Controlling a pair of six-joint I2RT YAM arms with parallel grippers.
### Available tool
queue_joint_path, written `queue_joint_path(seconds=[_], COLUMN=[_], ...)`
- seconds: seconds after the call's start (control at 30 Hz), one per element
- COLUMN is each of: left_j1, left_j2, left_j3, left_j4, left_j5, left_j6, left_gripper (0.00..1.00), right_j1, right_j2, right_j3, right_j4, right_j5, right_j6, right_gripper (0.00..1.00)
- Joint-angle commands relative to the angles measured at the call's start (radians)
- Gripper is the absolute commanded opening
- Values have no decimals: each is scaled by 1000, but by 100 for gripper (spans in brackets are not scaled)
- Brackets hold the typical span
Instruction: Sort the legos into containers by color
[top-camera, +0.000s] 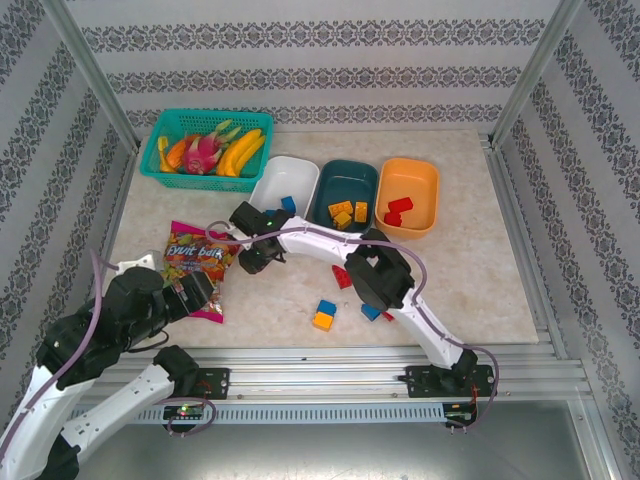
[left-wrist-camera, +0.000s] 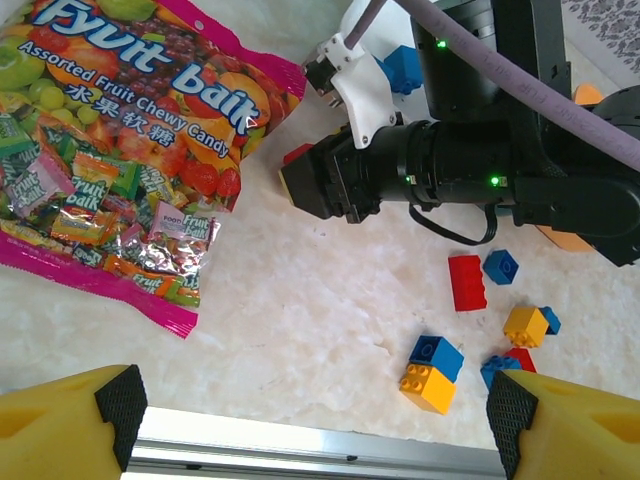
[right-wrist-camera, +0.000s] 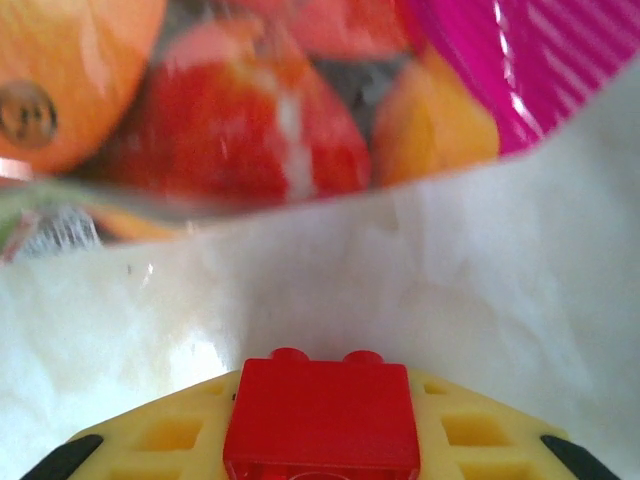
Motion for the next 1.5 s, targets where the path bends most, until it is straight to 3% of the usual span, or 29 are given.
queue_joint_path(seconds=[0.0, 0.23, 0.37, 0.53, 0.67, 0.87, 1.23, 1.33, 1.47], left_j1=[4, 1, -21, -56, -88, -112, -128, -129, -131], left_j2=[68, 324, 508, 722, 875, 1038, 1164, 1176, 1175], left_j3=[35, 99, 163, 255, 336, 415, 447, 440, 427], left_j4=[93, 396, 534, 666, 731, 810, 820, 812, 782], left_j5=[69, 245, 291, 346, 383, 432, 448, 449, 434], left_j6=[83, 173, 217, 244, 258, 240, 244, 242, 237], left_gripper=[90, 89, 89, 90, 90, 89, 89, 89, 89], right_j1=[-26, -172, -324, -518, -645, -751, -822, -832, -833], right_j2=[-175, -526, -699, -796, -764, -623, -394, -366, -368], right_j3=[-65, -323, -457, -567, -585, -582, -467, -454, -429], right_j4=[22, 51, 14, -55, -95, -106, -123, -130, -143], right_j5=[40, 93, 133, 179, 183, 217, 217, 218, 204], right_j6=[51, 176, 251, 326, 352, 378, 340, 343, 336], right_gripper=[30, 29, 30, 30, 32, 31, 33, 38, 54])
